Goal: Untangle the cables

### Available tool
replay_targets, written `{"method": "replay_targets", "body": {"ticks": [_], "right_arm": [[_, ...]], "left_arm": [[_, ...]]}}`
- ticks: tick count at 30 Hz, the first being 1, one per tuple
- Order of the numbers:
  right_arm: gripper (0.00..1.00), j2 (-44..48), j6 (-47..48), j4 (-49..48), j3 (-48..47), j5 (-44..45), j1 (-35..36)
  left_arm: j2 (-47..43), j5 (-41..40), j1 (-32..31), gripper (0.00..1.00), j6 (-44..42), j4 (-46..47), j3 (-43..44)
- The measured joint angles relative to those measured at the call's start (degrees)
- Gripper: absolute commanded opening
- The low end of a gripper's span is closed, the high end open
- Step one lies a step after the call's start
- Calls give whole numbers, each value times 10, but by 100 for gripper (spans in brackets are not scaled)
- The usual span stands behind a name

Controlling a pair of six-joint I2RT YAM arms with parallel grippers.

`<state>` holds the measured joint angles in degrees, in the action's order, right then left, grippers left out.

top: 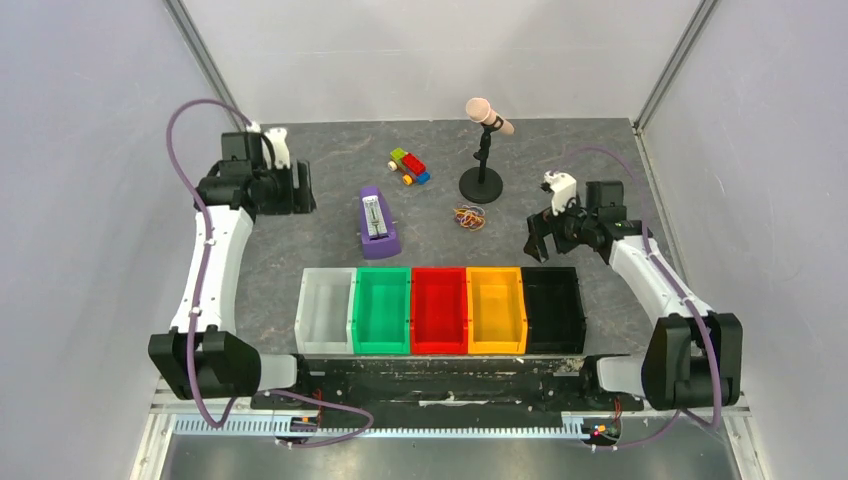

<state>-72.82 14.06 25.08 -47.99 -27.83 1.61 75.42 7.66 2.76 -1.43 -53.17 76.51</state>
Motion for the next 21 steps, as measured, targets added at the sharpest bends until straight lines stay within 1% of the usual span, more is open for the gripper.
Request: {"method": "replay_targets", "body": {"ticks": [4, 8, 12, 19, 20, 21], "right_arm": [[98, -31, -9, -22, -31, 12, 35], [98, -66, -26, -64, -61, 25, 68], [98, -111, -43, -99, -89, 50, 103], [99, -186, -83, -168, -102, 105, 168], [96, -198, -90, -178, -106, 115, 177], [95, -211, -95, -187, -111, 122, 187]], "left_arm": [[4, -7, 0, 82, -1, 36, 72], [3, -11, 0, 82, -1, 87, 114], [2, -8, 0, 83, -7, 121, 116], [-23, 61, 0, 83, -9, 188, 91], [-29, 70, -1, 83, -9, 199, 83], [-35, 79, -3, 83, -8, 211, 73]]}}
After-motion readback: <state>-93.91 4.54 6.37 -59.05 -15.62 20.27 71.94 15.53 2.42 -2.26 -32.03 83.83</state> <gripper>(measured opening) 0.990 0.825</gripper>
